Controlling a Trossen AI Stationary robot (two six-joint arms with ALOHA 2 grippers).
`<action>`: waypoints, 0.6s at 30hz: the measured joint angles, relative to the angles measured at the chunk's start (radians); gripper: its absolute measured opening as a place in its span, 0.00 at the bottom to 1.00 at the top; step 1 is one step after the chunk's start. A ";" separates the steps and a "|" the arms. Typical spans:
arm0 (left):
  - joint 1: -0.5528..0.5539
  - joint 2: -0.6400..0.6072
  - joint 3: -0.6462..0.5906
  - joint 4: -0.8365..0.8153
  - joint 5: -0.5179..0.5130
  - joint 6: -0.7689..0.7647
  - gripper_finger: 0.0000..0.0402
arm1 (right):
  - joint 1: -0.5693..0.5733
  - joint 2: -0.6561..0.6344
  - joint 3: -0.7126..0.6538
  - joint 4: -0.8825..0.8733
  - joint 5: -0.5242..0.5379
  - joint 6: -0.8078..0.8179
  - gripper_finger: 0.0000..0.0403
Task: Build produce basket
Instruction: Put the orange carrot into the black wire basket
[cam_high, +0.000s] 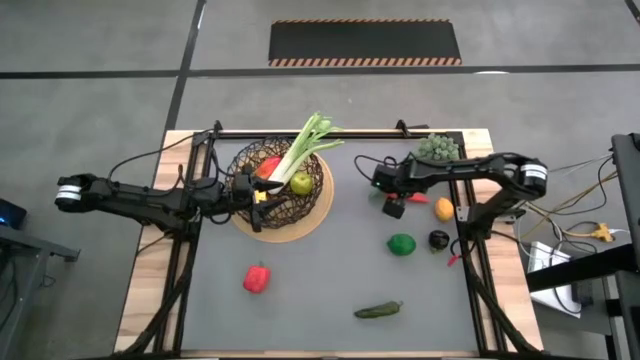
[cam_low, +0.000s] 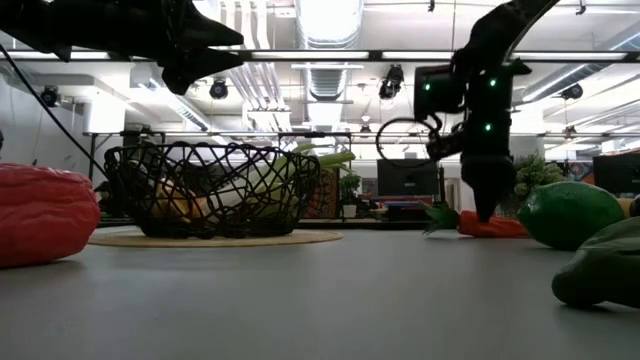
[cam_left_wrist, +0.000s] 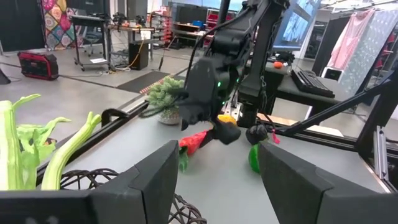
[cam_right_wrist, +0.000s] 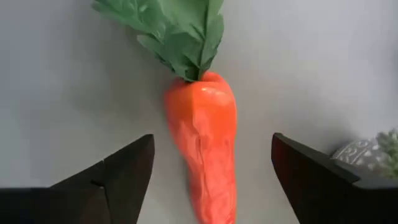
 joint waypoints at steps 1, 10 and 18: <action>0.000 0.000 0.000 0.000 0.000 0.000 0.50 | 0.000 0.013 0.000 0.004 0.004 -0.010 0.76; 0.000 0.000 0.000 -0.003 0.000 0.002 0.50 | 0.000 0.087 -0.001 0.054 0.005 -0.052 0.59; 0.000 -0.001 0.000 0.004 0.000 0.023 0.50 | 0.000 0.053 -0.001 0.067 -0.002 -0.042 0.27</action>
